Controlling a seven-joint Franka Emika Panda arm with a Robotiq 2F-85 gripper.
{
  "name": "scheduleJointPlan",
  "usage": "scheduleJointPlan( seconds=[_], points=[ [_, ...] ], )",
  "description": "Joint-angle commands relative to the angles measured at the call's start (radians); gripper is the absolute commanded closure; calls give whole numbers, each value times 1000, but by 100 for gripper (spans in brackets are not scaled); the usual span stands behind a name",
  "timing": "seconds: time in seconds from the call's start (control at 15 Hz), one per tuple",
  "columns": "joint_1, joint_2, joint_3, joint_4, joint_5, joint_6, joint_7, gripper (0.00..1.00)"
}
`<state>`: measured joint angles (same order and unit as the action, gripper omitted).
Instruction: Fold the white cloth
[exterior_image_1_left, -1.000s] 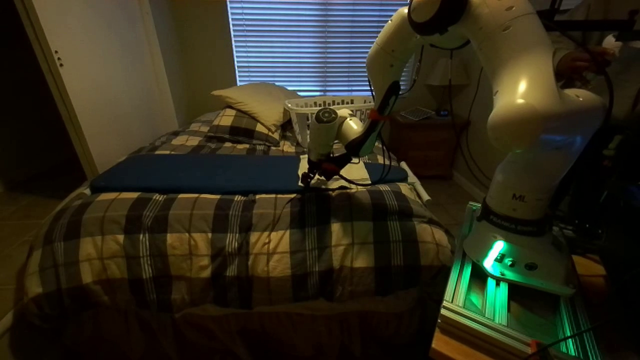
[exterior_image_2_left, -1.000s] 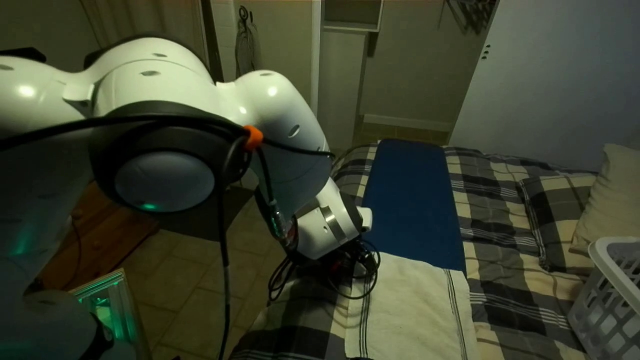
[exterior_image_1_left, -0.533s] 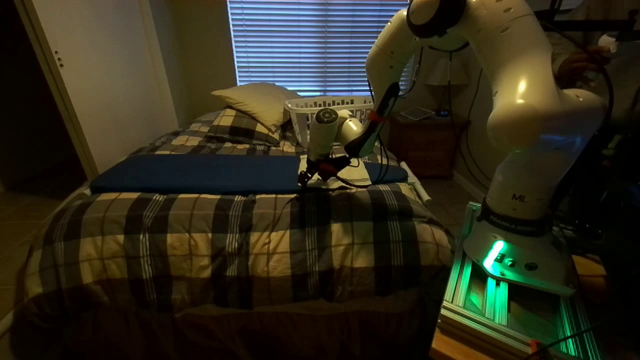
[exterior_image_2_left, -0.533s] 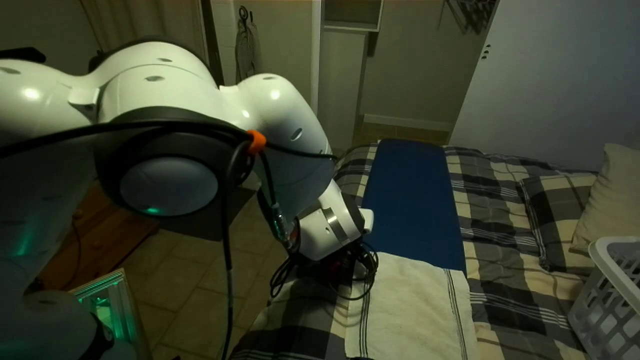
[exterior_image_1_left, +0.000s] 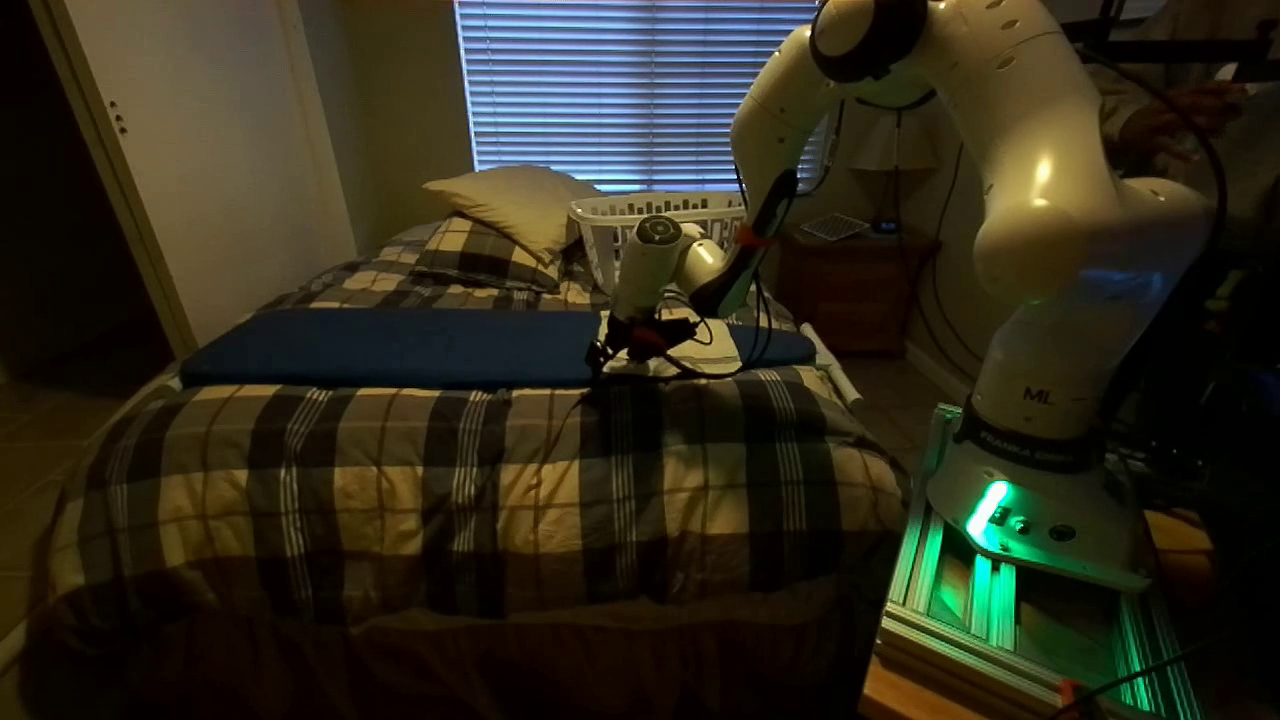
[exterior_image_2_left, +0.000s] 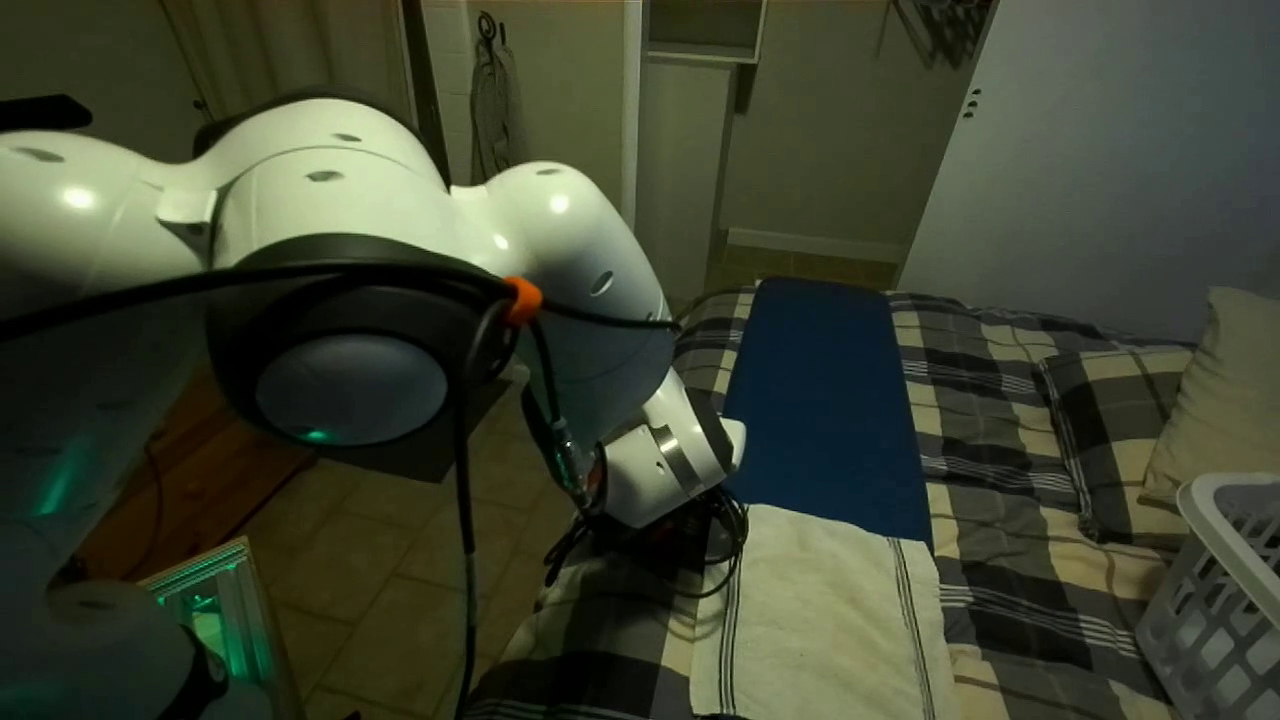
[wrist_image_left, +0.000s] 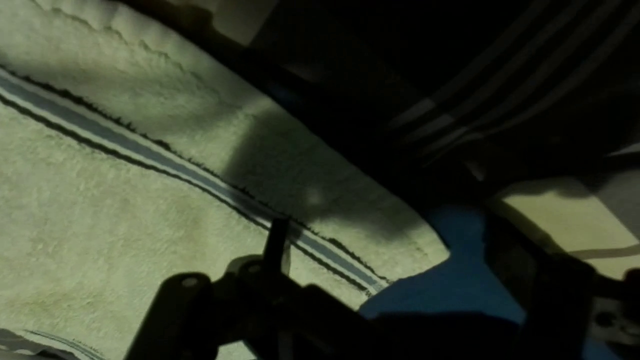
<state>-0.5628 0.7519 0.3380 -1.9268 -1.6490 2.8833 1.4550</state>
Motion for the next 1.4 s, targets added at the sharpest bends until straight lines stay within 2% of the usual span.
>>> scheduleJointPlan(
  seconds=[0.0,0.53,0.8,0.87,0.93,1.33],
  points=[
    [0,0,-1,1,-3,3,2,0],
    [1,0,-1,0,-3,2,1,0],
    [30,8,-5,14,-55,-9,14,0],
    [35,13,-8,13,-58,-15,4,9],
    [42,16,-11,21,-78,-20,16,26],
    [46,22,-18,67,-253,-40,91,70]
  ],
)
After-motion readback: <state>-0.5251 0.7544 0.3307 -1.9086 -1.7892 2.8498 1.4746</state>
